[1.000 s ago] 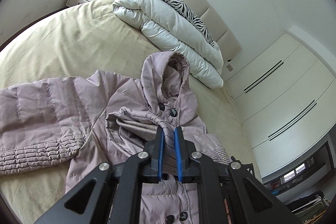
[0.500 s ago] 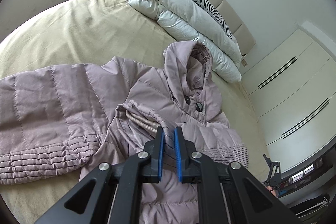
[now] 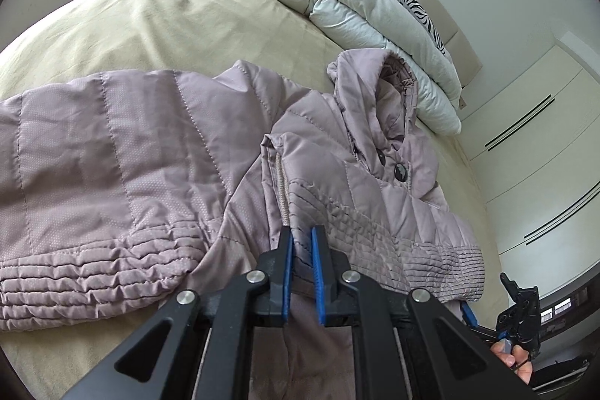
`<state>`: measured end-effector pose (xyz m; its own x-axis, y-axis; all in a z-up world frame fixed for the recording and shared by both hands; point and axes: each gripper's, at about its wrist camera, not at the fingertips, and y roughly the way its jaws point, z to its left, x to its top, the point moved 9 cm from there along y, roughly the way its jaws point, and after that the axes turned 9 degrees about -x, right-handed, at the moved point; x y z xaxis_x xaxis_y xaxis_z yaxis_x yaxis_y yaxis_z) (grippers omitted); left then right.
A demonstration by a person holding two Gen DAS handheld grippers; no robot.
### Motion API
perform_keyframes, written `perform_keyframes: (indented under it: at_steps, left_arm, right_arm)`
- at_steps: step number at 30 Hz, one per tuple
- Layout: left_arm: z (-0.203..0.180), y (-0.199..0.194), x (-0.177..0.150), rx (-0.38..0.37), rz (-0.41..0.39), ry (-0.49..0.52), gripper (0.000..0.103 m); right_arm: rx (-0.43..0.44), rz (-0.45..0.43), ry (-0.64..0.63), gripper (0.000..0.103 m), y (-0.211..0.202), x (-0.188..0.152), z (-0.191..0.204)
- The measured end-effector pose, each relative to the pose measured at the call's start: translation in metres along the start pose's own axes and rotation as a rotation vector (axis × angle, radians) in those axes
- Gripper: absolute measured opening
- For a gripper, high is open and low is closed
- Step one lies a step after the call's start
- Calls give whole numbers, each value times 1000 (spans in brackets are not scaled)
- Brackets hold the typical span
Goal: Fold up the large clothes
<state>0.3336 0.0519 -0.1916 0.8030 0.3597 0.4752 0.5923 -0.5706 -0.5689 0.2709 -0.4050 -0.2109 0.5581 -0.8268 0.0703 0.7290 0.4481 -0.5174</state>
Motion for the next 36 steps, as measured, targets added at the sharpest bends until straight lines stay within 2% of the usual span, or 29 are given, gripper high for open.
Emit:
perform_keyframes:
  at_steps: [3, 7, 9, 11, 13, 15, 17, 21, 23, 26, 28, 29, 30, 32, 33, 35, 36]
  left_arm:
    - [0, -1, 0, 1, 5, 3, 11]
    - [4, 0, 0, 2, -2, -24, 11]
    - [5, 3, -2, -10, 4, -35, 11]
    - [3, 7, -3, -1, 5, -27, 11]
    - [4, 10, -4, 5, 2, -32, 11]
    - [7, 12, -4, 3, 7, -44, 12]
    - [8, 14, -3, 7, 18, -38, 12]
    - [10, 18, -4, 16, 28, -31, 13]
    - [11, 20, -4, 22, 27, -29, 13]
    - [11, 20, -4, 22, 28, -25, 13]
    - [11, 21, -4, 23, 28, -28, 13]
    - [11, 21, -4, 24, 28, -27, 13]
    - [11, 21, -5, 26, 29, -23, 13]
    - [12, 22, -5, 24, 30, -21, 14]
    - [12, 22, -5, 22, 29, -22, 14]
    - [12, 23, -6, 18, 27, -28, 15]
    - [13, 23, -5, 17, 27, -27, 15]
  right_arm:
    - [9, 15, 69, 82, 20, -1, -7]
    - [47, -100, 111, 82, 23, 28, -11]
    - [80, -174, 153, 82, 12, 50, -17]
    - [127, -182, 213, 81, 9, 61, -27]
    - [148, -193, 235, 74, 4, 61, -39]
    - [145, -199, 215, 58, 5, 57, -46]
    - [122, -187, 181, 58, 4, 51, -49]
    - [6, -205, 73, 60, -27, 39, -39]
    - [-17, -225, 12, 60, -44, 37, -20]
    - [0, -221, -117, 61, -42, 42, 27]
    - [-101, -187, -181, 61, -32, 43, 49]
    - [-144, -195, -203, 61, -35, 41, 59]
    - [-152, -227, -222, 63, -40, 41, 69]
    - [-95, -246, -279, 66, -43, 38, 94]
    - [-54, -226, -293, 76, -37, 38, 101]
    - [-6, -170, -256, 79, -15, 48, 98]
    - [-30, -145, -220, 79, 0, 56, 85]
